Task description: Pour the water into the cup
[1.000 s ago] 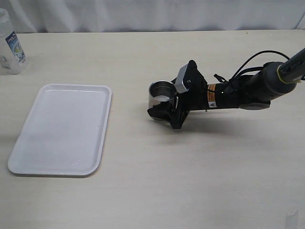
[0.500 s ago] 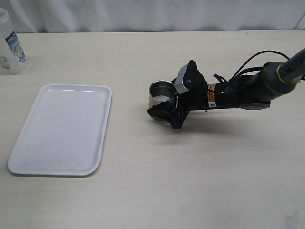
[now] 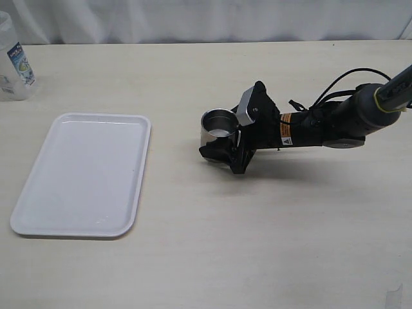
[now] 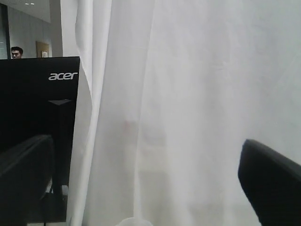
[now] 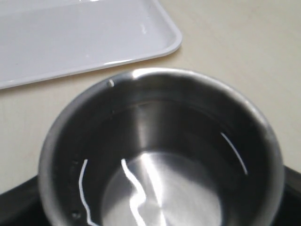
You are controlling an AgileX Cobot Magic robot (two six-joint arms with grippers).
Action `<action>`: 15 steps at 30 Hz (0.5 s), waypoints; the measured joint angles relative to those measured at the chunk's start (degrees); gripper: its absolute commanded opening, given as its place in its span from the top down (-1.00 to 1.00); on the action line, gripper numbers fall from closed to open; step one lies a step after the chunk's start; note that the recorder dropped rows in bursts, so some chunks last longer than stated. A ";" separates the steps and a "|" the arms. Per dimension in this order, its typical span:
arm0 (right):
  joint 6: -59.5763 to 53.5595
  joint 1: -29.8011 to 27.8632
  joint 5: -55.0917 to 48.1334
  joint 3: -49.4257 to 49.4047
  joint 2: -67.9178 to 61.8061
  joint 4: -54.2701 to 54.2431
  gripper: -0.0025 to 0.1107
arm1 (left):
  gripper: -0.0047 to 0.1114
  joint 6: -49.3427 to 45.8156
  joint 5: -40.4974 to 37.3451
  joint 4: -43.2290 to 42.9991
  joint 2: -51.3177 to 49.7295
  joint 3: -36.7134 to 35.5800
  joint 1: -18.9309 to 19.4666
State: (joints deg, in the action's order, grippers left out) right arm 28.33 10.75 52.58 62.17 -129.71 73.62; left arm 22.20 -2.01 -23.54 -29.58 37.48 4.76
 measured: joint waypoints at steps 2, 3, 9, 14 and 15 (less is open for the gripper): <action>0.00 0.00 0.00 0.00 0.00 0.00 0.88 | -0.80 0.00 -2.88 0.00 2.46 0.00 -1.54; 0.00 0.00 0.00 0.00 0.00 0.00 0.88 | -0.80 0.00 -4.40 0.00 3.70 0.00 -2.46; 0.00 0.00 0.00 0.00 0.00 0.00 0.88 | -0.80 -2.93 -11.41 0.00 10.19 0.00 -8.56; 0.00 0.00 0.00 0.00 0.00 0.00 0.88 | -0.80 -3.72 -14.81 0.18 15.61 -0.61 -12.14; 0.00 0.00 0.00 0.00 0.00 0.00 0.88 | -0.80 -3.82 -15.30 0.18 16.89 -1.20 -12.71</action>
State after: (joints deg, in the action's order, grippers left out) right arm 28.33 10.75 52.58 62.17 -129.71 73.62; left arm 18.38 -17.30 -23.35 -12.69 36.27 -7.95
